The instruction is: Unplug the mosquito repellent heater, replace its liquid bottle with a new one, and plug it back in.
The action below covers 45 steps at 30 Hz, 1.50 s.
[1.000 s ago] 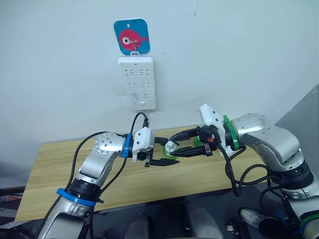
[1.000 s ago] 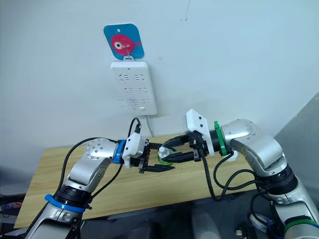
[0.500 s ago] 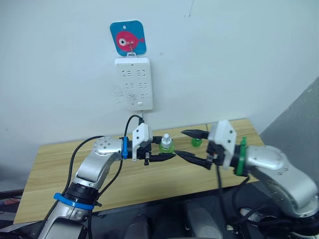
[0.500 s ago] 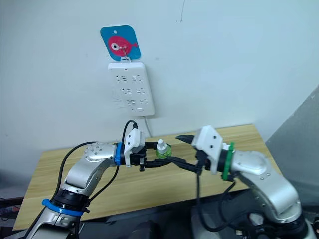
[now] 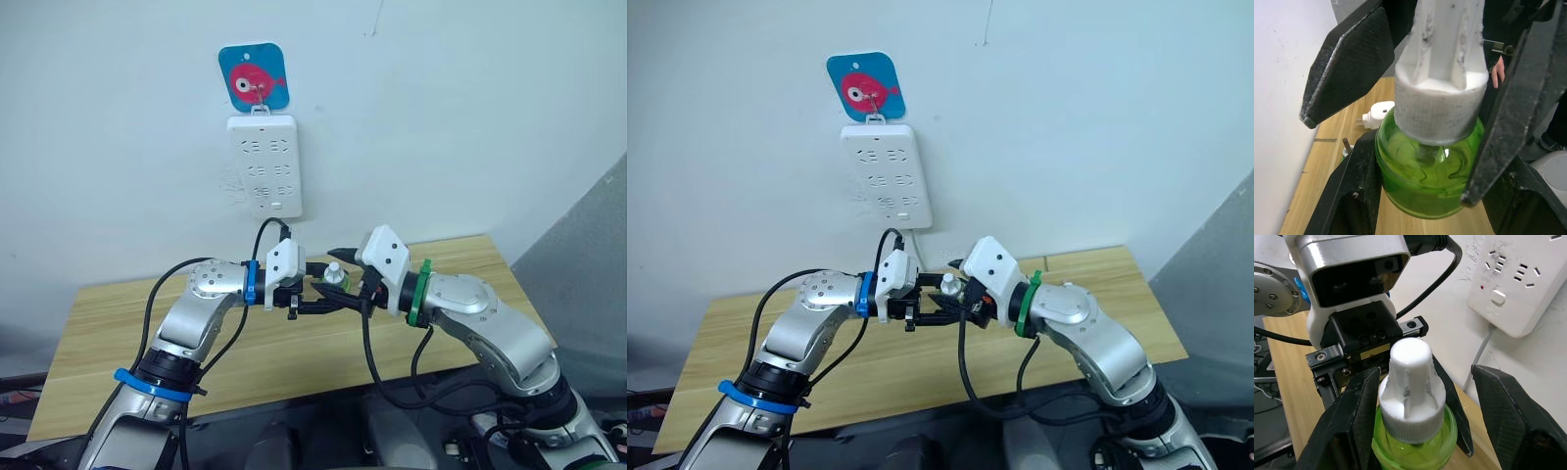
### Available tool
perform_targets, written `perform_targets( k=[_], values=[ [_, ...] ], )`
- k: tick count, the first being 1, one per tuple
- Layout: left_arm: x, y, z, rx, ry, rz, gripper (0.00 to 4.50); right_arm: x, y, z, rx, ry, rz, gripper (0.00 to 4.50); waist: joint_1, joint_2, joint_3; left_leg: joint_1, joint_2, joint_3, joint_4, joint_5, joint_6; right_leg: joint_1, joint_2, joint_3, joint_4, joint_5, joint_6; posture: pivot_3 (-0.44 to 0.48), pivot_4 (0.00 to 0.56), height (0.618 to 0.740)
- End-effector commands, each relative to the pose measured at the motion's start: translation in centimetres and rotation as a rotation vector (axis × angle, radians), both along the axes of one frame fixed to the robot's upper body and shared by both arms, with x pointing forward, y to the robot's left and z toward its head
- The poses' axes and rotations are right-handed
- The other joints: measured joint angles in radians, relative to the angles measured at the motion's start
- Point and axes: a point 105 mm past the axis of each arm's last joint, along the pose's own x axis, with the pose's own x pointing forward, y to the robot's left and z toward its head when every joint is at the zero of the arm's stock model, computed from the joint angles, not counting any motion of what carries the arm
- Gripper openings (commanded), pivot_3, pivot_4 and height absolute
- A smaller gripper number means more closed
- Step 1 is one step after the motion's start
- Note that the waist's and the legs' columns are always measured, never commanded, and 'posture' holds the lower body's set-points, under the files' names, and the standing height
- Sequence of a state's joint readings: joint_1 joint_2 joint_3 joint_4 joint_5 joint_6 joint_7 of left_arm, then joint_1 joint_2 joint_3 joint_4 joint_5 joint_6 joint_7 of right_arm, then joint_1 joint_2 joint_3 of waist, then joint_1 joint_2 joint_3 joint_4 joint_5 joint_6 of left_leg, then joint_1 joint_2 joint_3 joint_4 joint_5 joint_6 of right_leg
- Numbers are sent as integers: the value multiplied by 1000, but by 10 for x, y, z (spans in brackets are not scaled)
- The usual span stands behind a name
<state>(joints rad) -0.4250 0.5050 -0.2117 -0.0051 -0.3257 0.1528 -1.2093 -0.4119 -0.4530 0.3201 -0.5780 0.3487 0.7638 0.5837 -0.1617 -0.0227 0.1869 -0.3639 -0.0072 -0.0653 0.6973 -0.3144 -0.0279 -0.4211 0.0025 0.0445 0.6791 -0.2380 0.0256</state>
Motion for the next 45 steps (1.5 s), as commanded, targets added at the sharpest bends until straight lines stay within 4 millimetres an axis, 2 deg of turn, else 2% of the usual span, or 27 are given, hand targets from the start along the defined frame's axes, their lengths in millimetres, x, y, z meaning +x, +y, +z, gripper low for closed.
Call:
perform_targets(
  k=[1,6,10,13,16,21,24,28,30,39,42,45],
  values=[
    [-4,1,10,-15,-36,-11,2274,-7,-18,17,32,-23,27,3068,1,0,0,0,0,0,0,0,0,0,0,0,0,0,0,-221,148,740],
    [-6,0,9,-23,-27,-3,2274,-23,-43,21,0,27,84,3068,-1,0,0,0,0,0,0,0,0,0,1,0,0,0,0,-221,148,740],
    [-6,1,9,-27,-22,2,2274,-33,-46,18,-63,23,132,3068,-1,0,0,0,0,1,-1,0,0,0,1,0,-1,-1,1,-227,146,740],
    [-6,-1,10,-33,-22,1,2274,-29,-31,26,-40,-53,121,3068,-3,0,0,0,1,1,-1,0,0,0,1,0,-1,-3,5,-227,146,740],
    [-7,-3,10,-41,-20,-3,2274,-15,-13,33,5,-119,72,3068,-8,0,0,1,2,3,-1,0,0,0,3,1,0,-3,5,-228,144,740],
    [-10,-6,9,-51,-12,-10,2274,-6,4,27,14,-133,57,3068,-2,0,0,-1,1,0,-1,0,0,-1,2,1,-1,0,1,-227,142,740],
    [-11,-8,9,-55,-10,-13,2274,6,7,23,16,-135,27,3068,-2,0,0,-1,0,1,-1,0,0,-1,-1,1,-1,0,1,-222,141,740],
    [-12,-8,9,-58,-9,-13,2274,12,2,22,22,-136,-2,3068,-2,0,0,-1,0,0,0,0,0,0,-1,0,-1,0,1,-219,141,740],
    [-12,-6,8,-56,-6,-8,2274,10,-8,25,30,-119,-13,3068,-2,0,0,-1,0,0,-1,0,0,0,-1,0,-1,0,1,-218,143,740],
    [-11,-5,6,-51,-2,1,2274,-14,-50,26,-19,-31,24,3068,-1,0,0,-1,0,1,-1,0,0,0,-1,0,-1,-1,1,-226,142,740],
    [-11,-4,6,-49,-2,-1,2274,-26,-51,25,-51,-2,82,3068,-3,0,0,0,0,1,-1,0,0,0,1,0,-1,-3,5,-231,141,740],
    [-11,-4,6,-48,-3,-3,2274,-31,-43,27,-45,-3,110,3068,-4,0,0,0,1,1,-1,0,0,0,3,1,-1,-3,5,-231,141,740]
  ],
)
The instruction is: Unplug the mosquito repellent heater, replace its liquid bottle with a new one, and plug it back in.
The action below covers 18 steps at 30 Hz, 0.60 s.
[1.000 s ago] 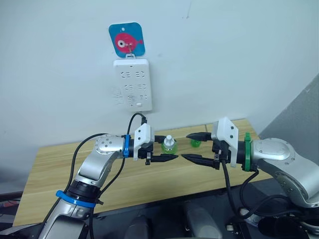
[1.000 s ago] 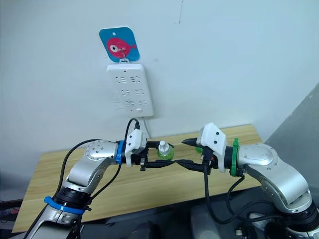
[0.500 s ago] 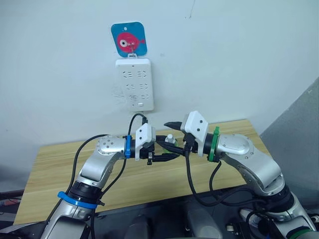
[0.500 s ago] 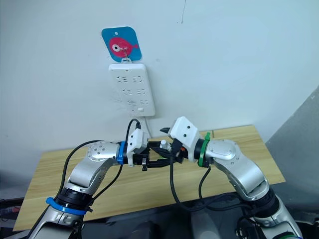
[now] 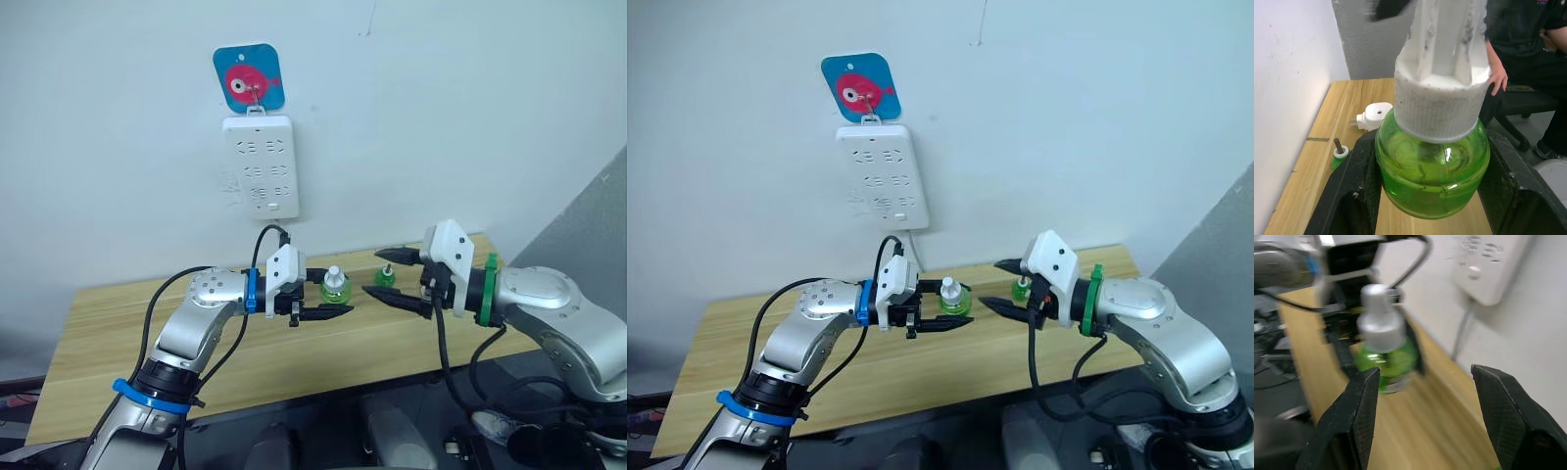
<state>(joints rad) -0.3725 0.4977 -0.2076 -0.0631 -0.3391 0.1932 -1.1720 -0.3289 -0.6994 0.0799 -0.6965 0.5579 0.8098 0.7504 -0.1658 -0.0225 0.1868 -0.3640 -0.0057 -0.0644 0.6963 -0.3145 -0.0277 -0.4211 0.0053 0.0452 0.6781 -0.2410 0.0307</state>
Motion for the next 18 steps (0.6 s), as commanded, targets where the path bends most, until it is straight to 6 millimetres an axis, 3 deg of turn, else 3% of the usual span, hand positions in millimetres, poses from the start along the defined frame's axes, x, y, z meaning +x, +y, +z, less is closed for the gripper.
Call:
perform_targets(
  k=[1,11,16,18],
  values=[
    [-4,-3,10,-24,-39,-29,2274,-10,14,11,25,-44,56,3068,0,0,0,0,0,0,0,0,0,0,0,0,0,0,0,-231,141,740],
    [-7,-5,8,-25,-35,-43,2274,12,66,11,72,-114,21,3068,-1,0,0,-1,0,0,0,0,0,-1,0,1,0,1,-1,-232,140,740],
    [-8,-5,8,-28,-34,-40,2274,15,70,-1,44,-98,16,3068,1,0,0,-1,-1,-1,0,0,0,-1,-3,0,0,3,-4,-222,140,740],
    [-8,-5,8,-27,-34,-38,2274,17,62,-1,42,-93,-3,3068,1,0,0,-1,-1,0,0,0,0,-1,-3,0,0,3,-4,-220,140,740]
  ],
)
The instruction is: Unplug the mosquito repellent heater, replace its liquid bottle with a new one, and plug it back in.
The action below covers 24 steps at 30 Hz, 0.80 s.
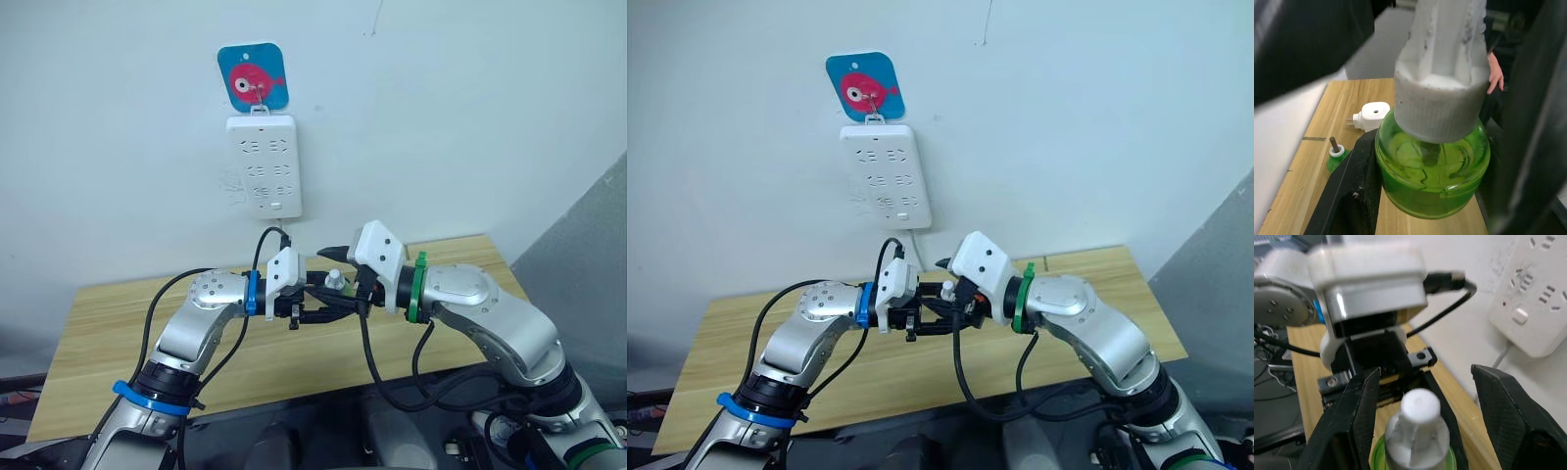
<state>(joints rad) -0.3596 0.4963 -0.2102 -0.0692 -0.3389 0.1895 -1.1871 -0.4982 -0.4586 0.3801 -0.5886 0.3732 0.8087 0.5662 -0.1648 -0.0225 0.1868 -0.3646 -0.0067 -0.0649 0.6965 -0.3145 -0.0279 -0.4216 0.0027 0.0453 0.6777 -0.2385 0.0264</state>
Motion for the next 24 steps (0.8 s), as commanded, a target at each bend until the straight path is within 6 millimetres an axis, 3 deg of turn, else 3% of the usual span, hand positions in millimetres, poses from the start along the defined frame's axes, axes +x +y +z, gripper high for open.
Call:
perform_targets(
  k=[1,8,14,18,24],
  values=[
    [-5,-4,11,-28,-42,-20,2274,1,-9,8,15,-37,-19,3068,0,0,0,0,0,0,0,0,0,0,0,0,0,0,0,-220,141,740],
    [-5,-3,11,-27,-39,-16,2274,0,-45,16,33,-9,-73,3068,0,0,0,0,0,0,0,0,0,0,0,0,0,0,0,-228,144,740],
    [-6,-3,10,-24,-36,-21,2274,-24,-66,14,-29,53,7,3068,1,0,0,0,-1,1,0,0,0,1,0,0,-1,-3,5,-236,148,740],
    [-5,-3,9,-20,-37,-22,2274,-30,-67,16,-47,50,42,3068,-3,0,0,1,1,2,-1,0,0,0,4,0,-1,-3,5,-235,148,740],
    [-6,-1,8,-9,-42,-27,2274,-26,-42,30,15,5,68,3068,-4,0,0,1,1,4,-1,0,0,0,6,1,-1,-3,5,-232,144,740]
  ],
)
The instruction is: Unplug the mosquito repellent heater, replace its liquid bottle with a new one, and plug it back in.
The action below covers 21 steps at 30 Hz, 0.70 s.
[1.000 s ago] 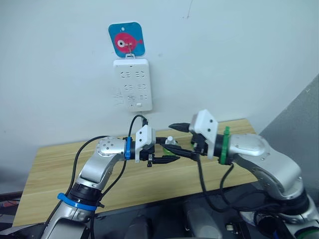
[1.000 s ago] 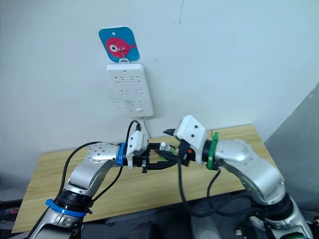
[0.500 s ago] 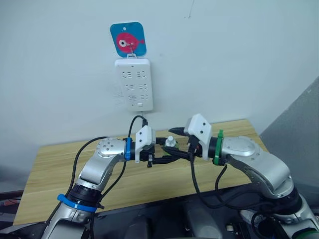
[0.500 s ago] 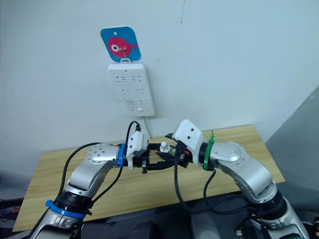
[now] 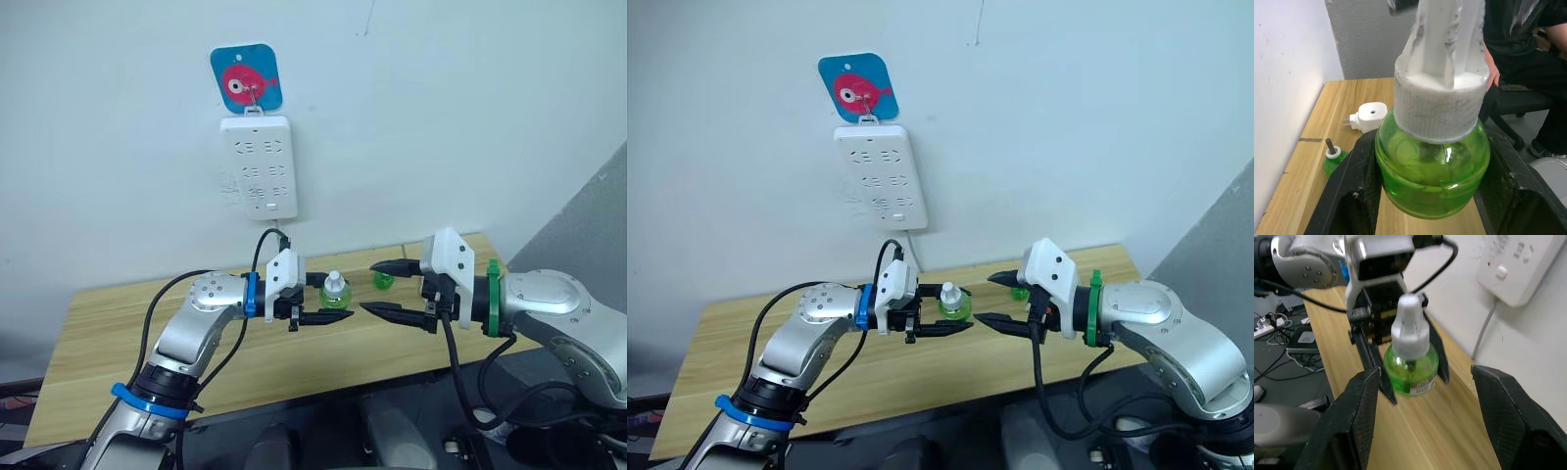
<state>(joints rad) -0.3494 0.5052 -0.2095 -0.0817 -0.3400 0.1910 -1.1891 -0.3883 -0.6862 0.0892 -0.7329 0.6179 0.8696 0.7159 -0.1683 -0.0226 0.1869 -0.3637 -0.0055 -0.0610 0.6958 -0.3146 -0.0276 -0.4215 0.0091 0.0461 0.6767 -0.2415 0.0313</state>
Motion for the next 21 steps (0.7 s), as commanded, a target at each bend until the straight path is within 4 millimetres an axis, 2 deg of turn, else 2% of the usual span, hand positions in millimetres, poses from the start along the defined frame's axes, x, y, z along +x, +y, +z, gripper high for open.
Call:
perform_targets(
  k=[1,5,9,12,18,21],
  values=[
    [-4,-2,9,-14,-43,-26,2274,-2,20,11,38,-42,36,3068,0,0,0,0,0,0,0,0,0,0,0,0,0,0,0,-232,144,740],
    [-4,-3,9,-11,-46,-31,2274,4,35,8,44,-21,42,3068,2,0,0,-1,0,-2,0,0,0,0,-1,0,-1,0,0,-231,140,740],
    [-4,-3,9,-10,-51,-31,2274,7,41,2,29,9,63,3068,3,0,0,-1,-1,-2,0,0,0,0,-4,0,-1,0,-1,-221,137,740],
    [-4,-2,9,-9,-53,-26,2274,5,42,1,26,30,86,2454,4,0,0,-1,-1,-3,0,0,0,0,-5,0,-1,0,-1,-217,136,740],
    [-3,-2,8,-13,-50,-13,2274,0,42,1,21,37,114,348,4,0,0,-1,0,-3,0,0,0,0,-5,0,-1,0,-1,-216,134,740],
    [-2,0,7,-8,-49,-9,2274,-5,42,12,57,14,139,322,4,0,0,-1,-1,-3,0,0,0,0,-5,0,-1,0,0,-216,134,740]
  ],
)
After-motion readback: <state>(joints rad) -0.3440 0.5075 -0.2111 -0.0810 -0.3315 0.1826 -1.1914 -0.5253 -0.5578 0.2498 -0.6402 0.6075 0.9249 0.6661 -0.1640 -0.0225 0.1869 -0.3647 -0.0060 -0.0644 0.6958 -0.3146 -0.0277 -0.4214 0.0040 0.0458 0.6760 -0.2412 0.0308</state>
